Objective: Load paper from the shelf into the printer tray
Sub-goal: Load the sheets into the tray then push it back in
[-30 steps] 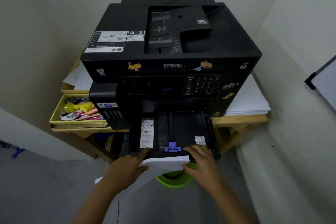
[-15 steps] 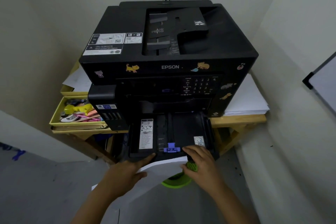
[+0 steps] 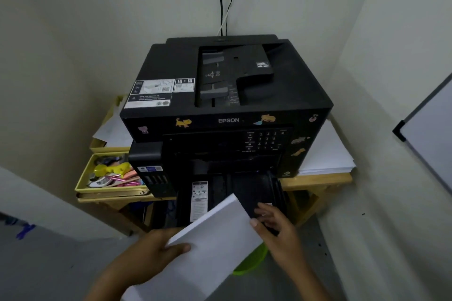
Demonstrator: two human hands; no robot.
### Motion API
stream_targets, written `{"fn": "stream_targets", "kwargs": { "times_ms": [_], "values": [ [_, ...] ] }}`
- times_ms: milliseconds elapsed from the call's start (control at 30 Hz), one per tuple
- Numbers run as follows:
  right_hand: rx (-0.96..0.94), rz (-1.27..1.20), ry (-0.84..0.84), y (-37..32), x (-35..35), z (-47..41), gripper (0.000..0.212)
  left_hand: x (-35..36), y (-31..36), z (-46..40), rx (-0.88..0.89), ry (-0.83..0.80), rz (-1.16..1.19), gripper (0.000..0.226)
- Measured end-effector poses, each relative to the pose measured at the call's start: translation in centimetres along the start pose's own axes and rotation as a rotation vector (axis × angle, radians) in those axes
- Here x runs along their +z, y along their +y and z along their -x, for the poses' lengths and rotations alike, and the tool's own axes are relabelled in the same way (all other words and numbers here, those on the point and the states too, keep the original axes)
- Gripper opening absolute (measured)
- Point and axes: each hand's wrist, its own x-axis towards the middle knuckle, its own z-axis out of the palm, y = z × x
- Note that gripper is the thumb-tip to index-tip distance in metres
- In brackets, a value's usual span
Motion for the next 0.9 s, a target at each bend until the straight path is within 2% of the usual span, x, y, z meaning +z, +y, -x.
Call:
{"fn": "stream_targets", "kwargs": {
  "times_ms": [167, 233, 267, 400, 500, 633, 900],
  "values": [
    [0.136, -0.334, 0.038, -3.1, 0.8, -0.1, 0.055, -1.5, 1.0, 0.7, -0.087, 0.108, 0.3, 0.027],
    [0.154, -0.389, 0.03, -4.0, 1.3, 0.0, 0.062, -1.3, 0.9, 0.5, -0.101, 0.198, 0.411, 0.027],
    [0.155, -0.401, 0.018, -4.3, 1.7, 0.1, 0.058, -0.9, 0.8, 0.4, -0.102, 0.251, 0.462, 0.026],
    [0.131, -0.356, -0.033, -4.5, 3.4, 0.7, 0.038, 1.5, 0.0, -0.3, -0.108, 0.485, 0.634, 0.023],
    [0.088, -0.238, -0.026, -4.0, 4.8, 1.3, 0.037, 3.5, -0.9, -1.1, -0.128, 0.58, 0.7, 0.021],
    [0.06, -0.078, 0.103, -2.6, 6.2, 1.8, 0.05, 5.5, -1.3, -1.9, -0.156, 0.611, 0.763, 0.01],
    [0.115, -0.019, 0.236, -2.3, 7.1, 1.9, 0.025, 7.8, -2.2, -2.7, -0.179, 0.654, 0.777, 0.015]
  ]
}}
